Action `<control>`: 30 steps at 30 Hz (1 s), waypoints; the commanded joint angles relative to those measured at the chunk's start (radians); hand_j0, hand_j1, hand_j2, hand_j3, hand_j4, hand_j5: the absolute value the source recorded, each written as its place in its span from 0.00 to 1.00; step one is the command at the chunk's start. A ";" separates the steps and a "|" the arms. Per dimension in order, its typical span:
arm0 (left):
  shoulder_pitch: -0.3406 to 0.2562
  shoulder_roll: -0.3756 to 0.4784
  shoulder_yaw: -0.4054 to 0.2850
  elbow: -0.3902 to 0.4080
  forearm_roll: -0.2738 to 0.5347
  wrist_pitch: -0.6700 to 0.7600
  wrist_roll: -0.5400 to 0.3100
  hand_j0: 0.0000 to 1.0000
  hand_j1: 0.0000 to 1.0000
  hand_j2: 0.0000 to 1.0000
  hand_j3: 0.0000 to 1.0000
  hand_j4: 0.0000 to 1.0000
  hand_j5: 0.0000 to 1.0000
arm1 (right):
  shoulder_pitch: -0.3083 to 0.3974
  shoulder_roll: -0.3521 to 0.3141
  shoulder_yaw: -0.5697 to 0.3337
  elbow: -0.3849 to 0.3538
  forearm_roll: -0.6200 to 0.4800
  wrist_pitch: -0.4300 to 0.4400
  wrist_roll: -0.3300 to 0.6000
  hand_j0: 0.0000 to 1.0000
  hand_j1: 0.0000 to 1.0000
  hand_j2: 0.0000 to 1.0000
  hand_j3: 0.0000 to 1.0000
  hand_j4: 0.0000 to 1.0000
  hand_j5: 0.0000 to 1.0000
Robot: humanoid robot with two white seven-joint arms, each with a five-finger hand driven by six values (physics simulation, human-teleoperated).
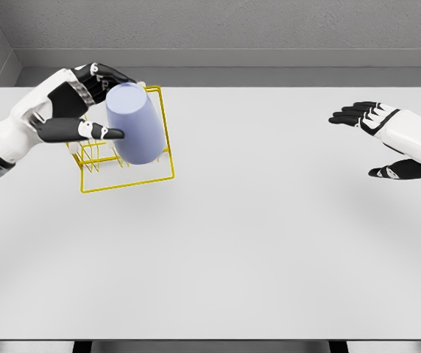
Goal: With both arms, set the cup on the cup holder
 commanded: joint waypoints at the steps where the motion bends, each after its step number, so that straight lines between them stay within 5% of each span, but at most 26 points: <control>1: -0.003 -0.002 0.001 0.001 0.005 0.001 0.000 0.63 0.63 0.63 0.63 0.63 0.63 | 0.000 -0.001 -0.001 0.000 -0.007 0.003 -0.001 1.00 1.00 1.00 1.00 1.00 1.00; 30: -0.044 -0.071 -0.008 0.107 0.007 0.009 0.000 0.63 0.63 0.63 0.63 0.63 0.63 | -0.002 -0.001 -0.001 0.005 -0.009 0.003 -0.002 1.00 1.00 1.00 1.00 1.00 1.00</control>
